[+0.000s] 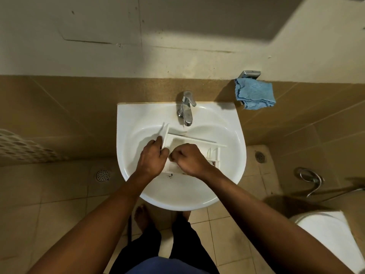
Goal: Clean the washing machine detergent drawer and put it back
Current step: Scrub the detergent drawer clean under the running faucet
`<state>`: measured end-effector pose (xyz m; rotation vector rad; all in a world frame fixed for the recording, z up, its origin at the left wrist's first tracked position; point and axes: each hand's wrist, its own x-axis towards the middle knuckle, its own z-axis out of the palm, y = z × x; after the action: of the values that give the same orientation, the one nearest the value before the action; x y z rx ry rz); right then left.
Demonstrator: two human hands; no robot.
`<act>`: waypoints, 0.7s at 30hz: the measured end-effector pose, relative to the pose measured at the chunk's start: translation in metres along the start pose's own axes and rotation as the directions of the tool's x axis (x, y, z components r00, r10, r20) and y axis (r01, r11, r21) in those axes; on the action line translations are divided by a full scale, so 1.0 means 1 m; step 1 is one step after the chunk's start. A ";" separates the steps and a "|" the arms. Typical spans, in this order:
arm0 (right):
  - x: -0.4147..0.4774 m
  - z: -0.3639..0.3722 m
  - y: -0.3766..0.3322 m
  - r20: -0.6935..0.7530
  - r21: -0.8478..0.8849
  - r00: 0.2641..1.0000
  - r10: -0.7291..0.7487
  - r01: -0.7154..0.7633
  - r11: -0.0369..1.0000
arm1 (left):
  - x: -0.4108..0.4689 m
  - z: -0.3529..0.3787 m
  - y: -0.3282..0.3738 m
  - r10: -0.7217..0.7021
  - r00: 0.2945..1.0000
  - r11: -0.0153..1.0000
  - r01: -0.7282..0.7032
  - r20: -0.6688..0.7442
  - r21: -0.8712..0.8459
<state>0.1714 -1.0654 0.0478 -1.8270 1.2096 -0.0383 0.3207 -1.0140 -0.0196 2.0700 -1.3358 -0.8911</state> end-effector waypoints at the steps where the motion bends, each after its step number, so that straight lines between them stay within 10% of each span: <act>1: -0.003 0.001 0.007 -0.007 -0.007 0.999 -0.048 0.048 0.999 | 0.001 0.000 -0.001 -0.010 1.000 1.000 0.010 -0.002 0.008; 13: -0.003 0.009 0.021 -0.034 -0.235 0.974 -0.222 0.208 0.950 | -0.003 -0.012 0.001 -0.005 1.000 0.999 0.004 -0.020 -0.033; 18: -0.028 0.000 0.051 0.059 -0.499 0.915 -0.400 0.374 0.782 | -0.004 -0.011 -0.001 0.019 0.999 0.999 -0.020 -0.032 -0.031; 21: -0.033 -0.011 0.067 0.051 -0.737 0.959 -0.278 0.224 0.638 | -0.008 0.000 0.004 0.032 0.999 0.999 -0.032 -0.024 0.003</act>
<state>0.1014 -1.0549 0.0213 -2.7302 1.0737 0.2815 0.3160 -1.0081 -0.0148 2.0488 -1.3541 -0.8483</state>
